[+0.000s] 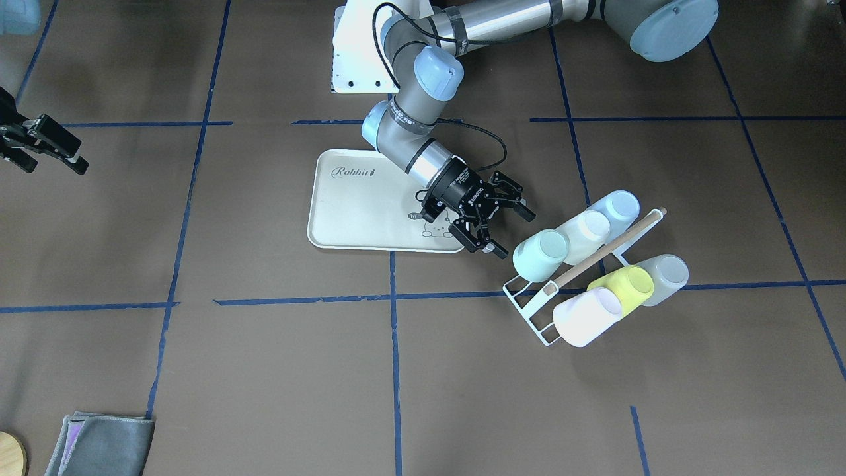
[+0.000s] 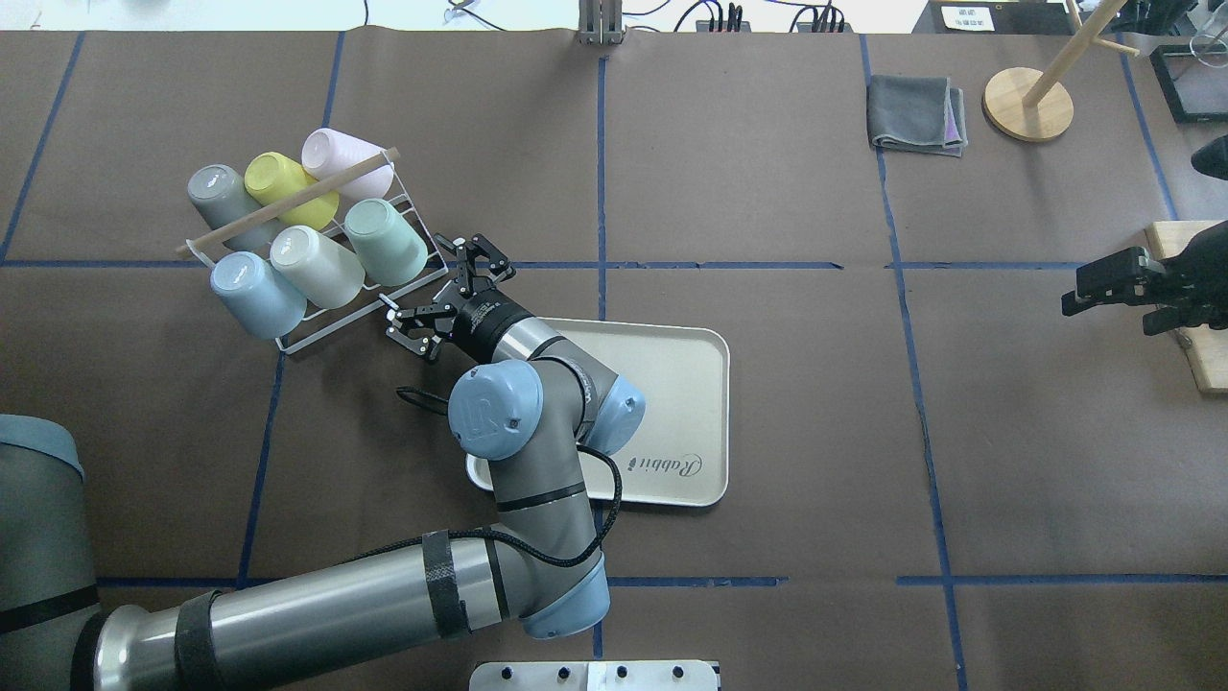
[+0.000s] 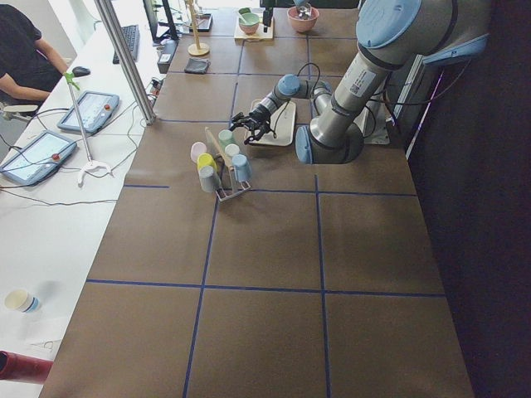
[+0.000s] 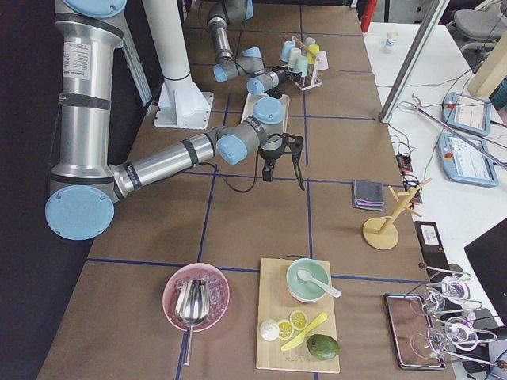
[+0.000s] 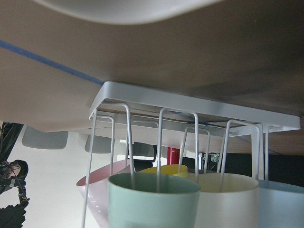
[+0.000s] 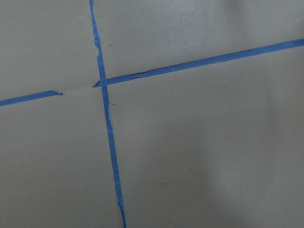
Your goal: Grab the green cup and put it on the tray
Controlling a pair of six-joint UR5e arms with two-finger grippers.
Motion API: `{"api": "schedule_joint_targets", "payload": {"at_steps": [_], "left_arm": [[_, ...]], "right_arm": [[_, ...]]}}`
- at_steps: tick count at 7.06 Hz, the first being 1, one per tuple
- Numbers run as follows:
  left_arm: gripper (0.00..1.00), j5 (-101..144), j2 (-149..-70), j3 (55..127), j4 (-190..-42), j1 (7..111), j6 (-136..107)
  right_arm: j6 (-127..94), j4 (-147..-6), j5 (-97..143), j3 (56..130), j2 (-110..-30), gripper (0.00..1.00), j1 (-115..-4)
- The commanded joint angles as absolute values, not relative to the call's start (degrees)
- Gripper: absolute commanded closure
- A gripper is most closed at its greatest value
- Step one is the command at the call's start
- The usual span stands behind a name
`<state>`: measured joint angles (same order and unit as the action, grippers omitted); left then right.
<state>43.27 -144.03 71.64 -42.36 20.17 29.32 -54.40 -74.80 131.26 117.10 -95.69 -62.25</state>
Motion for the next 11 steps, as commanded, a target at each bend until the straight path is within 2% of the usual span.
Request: {"api": "schedule_joint_targets", "payload": {"at_steps": [1,11], "left_arm": [[0.02,41.2,-144.1,70.7,-43.9,20.5,29.5],[0.06,41.1,-141.3,69.9,-47.9,22.6,29.7]], "right_arm": [[-54.4,-74.8,131.3,117.4,-95.9,0.0,-62.4],[-54.4,-74.8,131.9,117.6,-95.9,0.0,-62.5]]}}
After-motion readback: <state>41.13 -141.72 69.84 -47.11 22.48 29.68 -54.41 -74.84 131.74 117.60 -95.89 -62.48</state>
